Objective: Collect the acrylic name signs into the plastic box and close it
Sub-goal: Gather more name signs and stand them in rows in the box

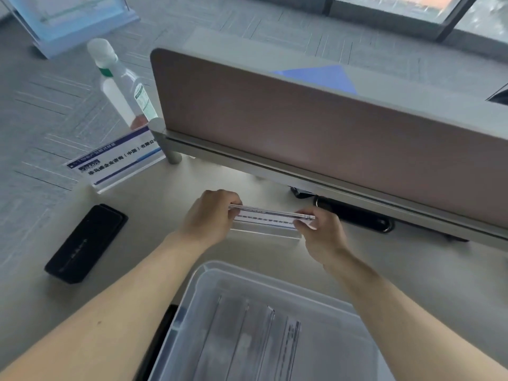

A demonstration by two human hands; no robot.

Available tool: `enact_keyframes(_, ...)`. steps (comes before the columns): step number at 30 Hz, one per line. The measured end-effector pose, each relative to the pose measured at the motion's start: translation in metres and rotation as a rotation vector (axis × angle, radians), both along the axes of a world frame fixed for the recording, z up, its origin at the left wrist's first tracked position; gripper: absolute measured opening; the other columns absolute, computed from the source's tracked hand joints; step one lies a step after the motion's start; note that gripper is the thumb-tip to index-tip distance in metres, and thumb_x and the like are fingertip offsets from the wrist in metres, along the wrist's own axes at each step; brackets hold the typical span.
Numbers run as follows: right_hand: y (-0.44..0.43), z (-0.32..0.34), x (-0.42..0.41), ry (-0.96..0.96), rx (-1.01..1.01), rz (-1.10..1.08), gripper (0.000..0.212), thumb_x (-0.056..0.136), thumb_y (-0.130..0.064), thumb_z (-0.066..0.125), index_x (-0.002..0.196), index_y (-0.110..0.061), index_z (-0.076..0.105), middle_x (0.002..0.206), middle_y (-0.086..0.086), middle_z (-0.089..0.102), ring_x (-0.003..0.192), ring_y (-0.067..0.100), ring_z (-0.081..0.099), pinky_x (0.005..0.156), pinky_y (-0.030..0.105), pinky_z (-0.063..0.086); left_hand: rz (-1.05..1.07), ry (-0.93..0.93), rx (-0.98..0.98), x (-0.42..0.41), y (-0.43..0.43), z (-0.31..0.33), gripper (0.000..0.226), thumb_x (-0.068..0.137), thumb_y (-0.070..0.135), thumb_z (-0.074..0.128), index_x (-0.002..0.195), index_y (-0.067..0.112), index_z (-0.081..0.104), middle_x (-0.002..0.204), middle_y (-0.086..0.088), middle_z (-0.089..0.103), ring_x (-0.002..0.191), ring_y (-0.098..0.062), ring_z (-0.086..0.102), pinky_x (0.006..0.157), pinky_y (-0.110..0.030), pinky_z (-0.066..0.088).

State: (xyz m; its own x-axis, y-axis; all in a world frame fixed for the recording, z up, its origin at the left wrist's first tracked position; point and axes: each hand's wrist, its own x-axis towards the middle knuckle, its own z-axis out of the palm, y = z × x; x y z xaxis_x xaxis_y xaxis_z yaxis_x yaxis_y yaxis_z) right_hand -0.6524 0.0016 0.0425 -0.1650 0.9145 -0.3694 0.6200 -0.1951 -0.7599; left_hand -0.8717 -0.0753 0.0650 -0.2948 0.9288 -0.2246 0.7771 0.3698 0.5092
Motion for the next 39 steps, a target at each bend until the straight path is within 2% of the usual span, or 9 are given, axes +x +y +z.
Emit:
enact_keyframes(6, -0.010, 0.077, 0.013, 0.086, 0.147, -0.033, 0.023, 0.088, -0.032, 0.073, 0.106, -0.017, 0.071, 0.087, 0.011, 0.070, 0.088, 0.024, 0.066, 0.072, 0.034, 0.050, -0.003, 0.045, 0.115, 0.004, 0.001, 0.088, 0.017, 0.097, 0.024, 0.063, 0.107, 0.022, 0.076, 0.106, -0.006, 0.077, 0.101, -0.031, 0.068, 0.082, -0.035, 0.053)
enact_keyframes(13, -0.030, 0.263, 0.042, 0.429, 0.412, -0.026, 0.008, 0.088, -0.013, 0.075, 0.095, -0.015, 0.074, 0.069, -0.012, 0.071, 0.064, 0.006, 0.063, 0.069, 0.013, 0.050, -0.050, 0.100, 0.452, 0.025, -0.019, 0.282, 0.010, 0.096, 0.031, 0.065, 0.101, 0.031, 0.074, 0.095, 0.005, 0.075, 0.090, -0.020, 0.065, 0.075, -0.032, 0.048)
enact_keyframes(20, -0.079, 0.393, 0.074, 0.541, 0.591, -0.034, 0.009, 0.090, -0.033, 0.071, 0.098, -0.029, 0.072, 0.099, -0.003, 0.077, 0.100, 0.020, 0.070, 0.093, 0.048, 0.053, -0.110, 0.147, 0.647, 0.065, -0.076, 0.432, 0.012, 0.096, 0.031, 0.069, 0.106, 0.028, 0.073, 0.099, 0.007, 0.073, 0.087, -0.013, 0.066, 0.082, -0.032, 0.052)
enact_keyframes(23, -0.100, 0.433, 0.097, 0.555, 0.702, -0.026, 0.015, 0.090, -0.035, 0.069, 0.088, -0.020, 0.066, 0.089, 0.017, 0.067, 0.075, 0.030, 0.058, 0.069, 0.038, 0.046, -0.123, 0.203, 0.682, 0.091, -0.105, 0.473, 0.010, 0.095, 0.027, 0.070, 0.103, 0.022, 0.072, 0.104, 0.001, 0.073, 0.097, -0.017, 0.065, 0.083, -0.032, 0.047)
enact_keyframes(26, -0.125, 0.461, 0.125, 0.575, 0.761, 0.016, 0.029, 0.093, -0.022, 0.067, 0.070, -0.018, 0.051, 0.056, -0.007, 0.041, 0.052, 0.004, 0.031, 0.054, 0.020, 0.026, -0.137, 0.389, 0.669, 0.130, -0.132, 0.497, 0.031, 0.090, 0.029, 0.075, 0.119, 0.021, 0.066, 0.127, -0.007, 0.067, 0.117, -0.025, 0.059, 0.095, -0.035, 0.044)
enact_keyframes(29, -0.148, 0.460, 0.151, 0.542, 0.799, 0.129, 0.013, 0.094, -0.019, 0.065, 0.086, -0.009, 0.062, 0.068, 0.005, 0.053, 0.061, 0.009, 0.043, 0.056, 0.023, 0.032, -0.277, 0.312, 0.551, 0.179, -0.148, 0.503, 0.045, 0.092, 0.026, 0.073, 0.135, 0.023, 0.059, 0.135, -0.001, 0.065, 0.117, -0.015, 0.060, 0.094, -0.023, 0.038)
enact_keyframes(32, -0.165, 0.444, 0.167, 0.591, 0.699, 0.167, 0.005, 0.094, -0.013, 0.066, 0.096, -0.008, 0.066, 0.085, 0.003, 0.072, 0.076, 0.010, 0.064, 0.069, 0.027, 0.047, -0.326, 0.246, 0.461, 0.212, -0.159, 0.489, 0.022, 0.098, 0.021, 0.065, 0.120, 0.020, 0.070, 0.098, 0.004, 0.064, 0.088, -0.010, 0.056, 0.071, -0.012, 0.035)
enact_keyframes(37, -0.187, 0.402, 0.184, 0.441, 0.618, -0.077, 0.059, 0.088, -0.033, 0.073, 0.140, -0.025, 0.048, 0.134, -0.014, 0.053, 0.089, -0.012, 0.051, 0.091, 0.003, 0.037, -0.263, 0.095, 0.377, 0.231, -0.174, 0.450, 0.022, 0.098, 0.023, 0.065, 0.118, 0.020, 0.074, 0.104, 0.003, 0.074, 0.083, -0.007, 0.063, 0.068, -0.015, 0.039)
enact_keyframes(39, -0.195, 0.373, 0.187, 0.540, 0.381, -0.201, 0.075, 0.086, -0.037, 0.075, 0.149, -0.026, 0.034, 0.148, -0.005, 0.042, 0.116, -0.003, 0.049, 0.107, 0.021, 0.039, -0.202, 0.012, 0.383, 0.235, -0.176, 0.437, 0.022, 0.098, 0.024, 0.066, 0.117, 0.019, 0.075, 0.107, 0.000, 0.077, 0.086, -0.012, 0.069, 0.064, -0.016, 0.045)
